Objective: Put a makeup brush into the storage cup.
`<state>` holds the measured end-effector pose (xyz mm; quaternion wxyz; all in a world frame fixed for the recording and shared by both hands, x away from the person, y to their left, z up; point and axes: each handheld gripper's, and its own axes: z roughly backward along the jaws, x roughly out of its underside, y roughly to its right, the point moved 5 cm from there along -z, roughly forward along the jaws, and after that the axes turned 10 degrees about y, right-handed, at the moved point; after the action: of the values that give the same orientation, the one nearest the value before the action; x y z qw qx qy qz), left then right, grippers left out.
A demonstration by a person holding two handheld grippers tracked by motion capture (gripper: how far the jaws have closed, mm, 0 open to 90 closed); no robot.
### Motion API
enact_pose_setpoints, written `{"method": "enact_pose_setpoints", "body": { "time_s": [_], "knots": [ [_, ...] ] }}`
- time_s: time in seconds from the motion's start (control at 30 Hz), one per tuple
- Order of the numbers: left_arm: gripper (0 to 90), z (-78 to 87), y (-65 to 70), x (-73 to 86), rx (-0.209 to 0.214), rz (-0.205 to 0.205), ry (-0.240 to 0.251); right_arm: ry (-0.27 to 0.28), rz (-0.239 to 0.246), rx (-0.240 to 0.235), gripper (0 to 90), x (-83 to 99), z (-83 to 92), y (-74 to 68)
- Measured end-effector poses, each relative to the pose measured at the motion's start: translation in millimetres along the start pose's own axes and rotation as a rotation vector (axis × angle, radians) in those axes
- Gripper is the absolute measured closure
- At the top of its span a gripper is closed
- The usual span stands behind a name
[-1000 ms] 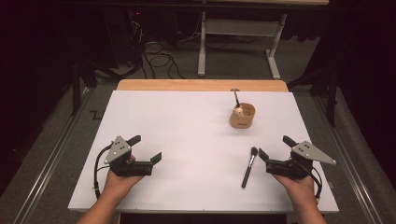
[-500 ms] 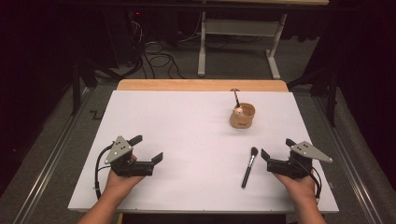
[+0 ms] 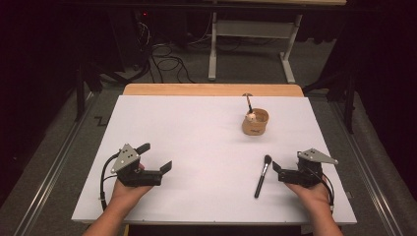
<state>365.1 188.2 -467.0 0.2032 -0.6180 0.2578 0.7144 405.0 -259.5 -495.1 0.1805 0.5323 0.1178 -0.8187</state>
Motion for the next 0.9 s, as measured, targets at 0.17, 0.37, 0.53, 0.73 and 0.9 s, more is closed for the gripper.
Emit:
{"method": "enact_pose_setpoints", "body": {
  "time_s": [0.17, 0.37, 0.53, 0.73, 0.9],
  "knots": [
    [0.2, 0.0, 0.5, 0.3, 0.003, 0.002, 0.001, -0.020, 0.009, 0.003, 0.7, 2.3, -2.6, -1.4],
    [0.2, 0.1, -0.2, 0.8, 0.000, 0.010, 0.000, -0.039, -0.015, 0.020, 0.8, 1.1, -2.1, -2.2],
    [0.2, 1.0, -1.5, 0.5, 0.000, 0.013, 0.004, -0.087, -0.036, 0.018, 0.8, -4.0, -2.7, -0.8],
    [0.2, 0.9, -1.2, 0.5, 0.001, 0.015, 0.004, -0.176, -0.015, -0.016, 1.4, -12.1, -0.1, -8.8],
    [0.2, 0.7, 0.2, 1.2, 0.005, 0.016, -0.002, -0.230, 0.003, -0.029, 3.3, -13.8, 2.7, -14.4]
  ]
}}
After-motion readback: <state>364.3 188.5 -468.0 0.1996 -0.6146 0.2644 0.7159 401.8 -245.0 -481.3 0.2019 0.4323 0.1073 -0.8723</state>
